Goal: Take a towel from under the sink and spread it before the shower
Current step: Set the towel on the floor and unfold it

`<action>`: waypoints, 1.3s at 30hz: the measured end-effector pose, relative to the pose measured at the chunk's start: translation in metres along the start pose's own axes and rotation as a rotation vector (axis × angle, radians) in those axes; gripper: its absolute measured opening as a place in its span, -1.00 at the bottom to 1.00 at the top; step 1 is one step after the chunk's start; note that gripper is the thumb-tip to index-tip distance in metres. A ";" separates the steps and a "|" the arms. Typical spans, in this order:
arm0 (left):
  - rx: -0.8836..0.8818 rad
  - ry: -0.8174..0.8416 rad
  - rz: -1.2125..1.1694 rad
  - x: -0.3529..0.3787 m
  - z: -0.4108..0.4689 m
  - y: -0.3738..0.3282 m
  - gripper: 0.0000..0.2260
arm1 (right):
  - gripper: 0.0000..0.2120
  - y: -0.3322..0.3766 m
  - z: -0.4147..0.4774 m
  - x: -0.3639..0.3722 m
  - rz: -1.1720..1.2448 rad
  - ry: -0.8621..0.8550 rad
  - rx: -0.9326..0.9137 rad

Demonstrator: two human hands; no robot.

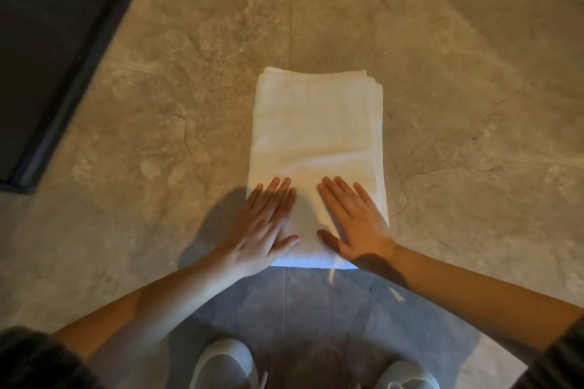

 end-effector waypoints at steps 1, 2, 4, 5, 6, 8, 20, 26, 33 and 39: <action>0.014 -0.002 0.021 0.005 -0.003 0.001 -0.30 | -0.28 -0.001 0.000 0.005 -0.023 0.017 -0.004; 0.025 -0.002 0.038 0.008 -0.005 0.002 -0.30 | -0.27 -0.001 -0.001 0.008 -0.036 0.024 -0.007; 0.039 -0.003 0.061 0.013 -0.007 0.003 -0.30 | -0.26 -0.003 -0.002 0.011 -0.046 0.020 -0.007; 0.046 -0.006 0.063 0.013 -0.007 0.003 -0.29 | -0.25 -0.002 -0.002 0.012 -0.049 0.016 -0.005; 0.052 -0.011 0.062 0.013 -0.007 0.003 -0.29 | -0.25 -0.001 -0.002 0.011 -0.051 0.017 -0.001; 0.064 -0.016 0.062 0.012 -0.007 0.004 -0.29 | -0.25 0.001 -0.001 0.009 -0.040 0.020 0.008; 0.185 0.053 -0.112 -0.026 0.147 0.004 -0.53 | -0.39 -0.068 0.037 -0.045 0.252 -0.285 0.449; 0.467 0.010 -0.045 -0.031 0.257 0.014 -0.71 | -0.41 -0.090 0.058 -0.046 0.399 -0.257 0.647; 0.587 0.359 0.226 -0.026 0.319 0.007 -0.45 | -0.39 -0.093 0.065 -0.041 0.538 -0.232 0.735; 0.655 0.337 0.263 -0.040 0.330 -0.008 -0.53 | -0.47 -0.086 0.065 -0.041 0.676 -0.340 0.804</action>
Point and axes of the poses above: each hand's wrist, its own z-axis towards the middle knuckle, its own x-axis out of the palm, y = z × x, the point moved 1 cm from there along z, towards the middle knuckle, and after that the axes turned 7 degrees about -y, right-handed, at the moved point
